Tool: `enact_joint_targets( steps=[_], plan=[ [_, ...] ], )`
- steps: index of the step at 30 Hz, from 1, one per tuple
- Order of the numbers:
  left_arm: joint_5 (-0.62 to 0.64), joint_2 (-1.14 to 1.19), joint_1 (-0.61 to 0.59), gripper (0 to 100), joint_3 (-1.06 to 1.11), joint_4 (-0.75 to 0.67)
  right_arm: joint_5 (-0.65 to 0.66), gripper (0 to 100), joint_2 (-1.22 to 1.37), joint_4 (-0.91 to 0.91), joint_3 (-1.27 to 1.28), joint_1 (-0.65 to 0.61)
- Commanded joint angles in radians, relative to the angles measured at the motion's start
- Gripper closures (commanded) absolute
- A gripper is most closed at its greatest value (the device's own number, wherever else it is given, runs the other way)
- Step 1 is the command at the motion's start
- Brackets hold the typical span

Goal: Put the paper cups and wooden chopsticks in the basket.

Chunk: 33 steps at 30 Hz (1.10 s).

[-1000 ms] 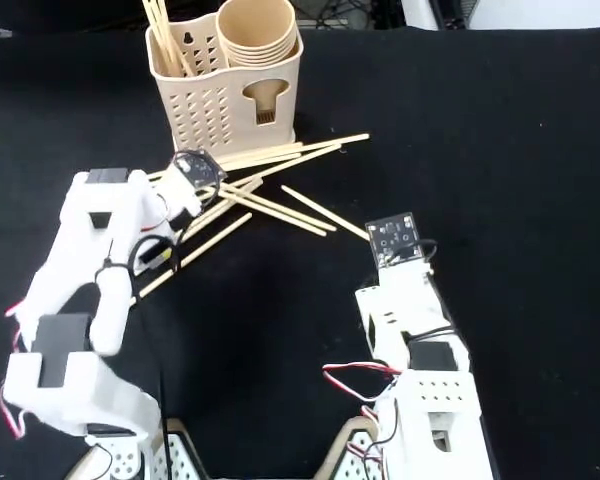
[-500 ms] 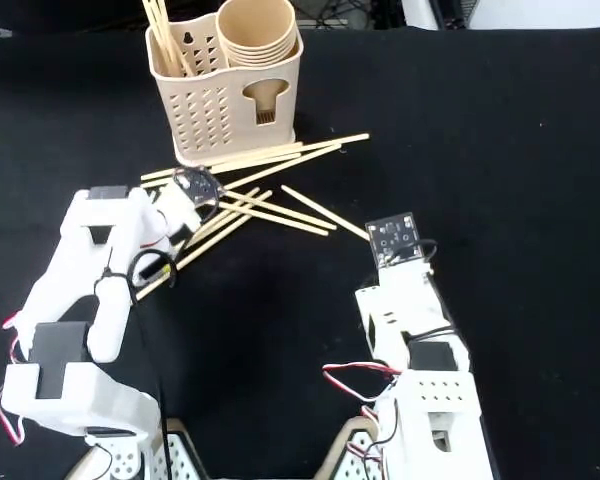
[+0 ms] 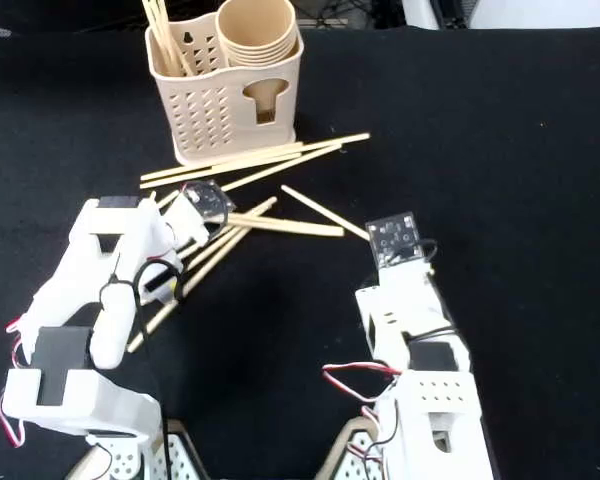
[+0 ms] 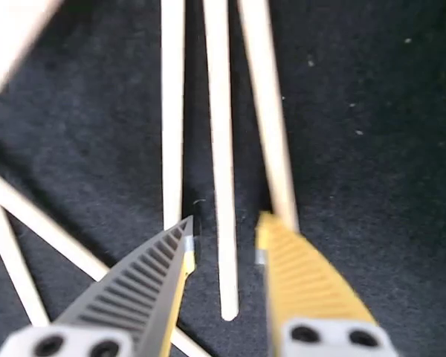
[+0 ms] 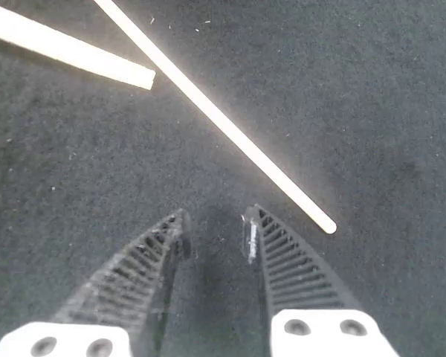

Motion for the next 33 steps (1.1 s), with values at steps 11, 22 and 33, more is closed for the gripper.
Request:
enact_joint_targets(
  steps=[11,22,33],
  plan=[
    [-0.006,-0.292,0.048,81,0.007,0.158,0.002,85.8,-0.012,-0.018,-0.004,-0.008],
    [0.086,-0.265,0.090,81,0.228,-0.170,0.002,85.8,-0.012,-0.018,-0.004,-0.008],
    [0.092,-0.236,0.082,74,0.220,-0.192,0.002,85.8,-0.012,-0.018,-0.004,-0.008]
  ],
)
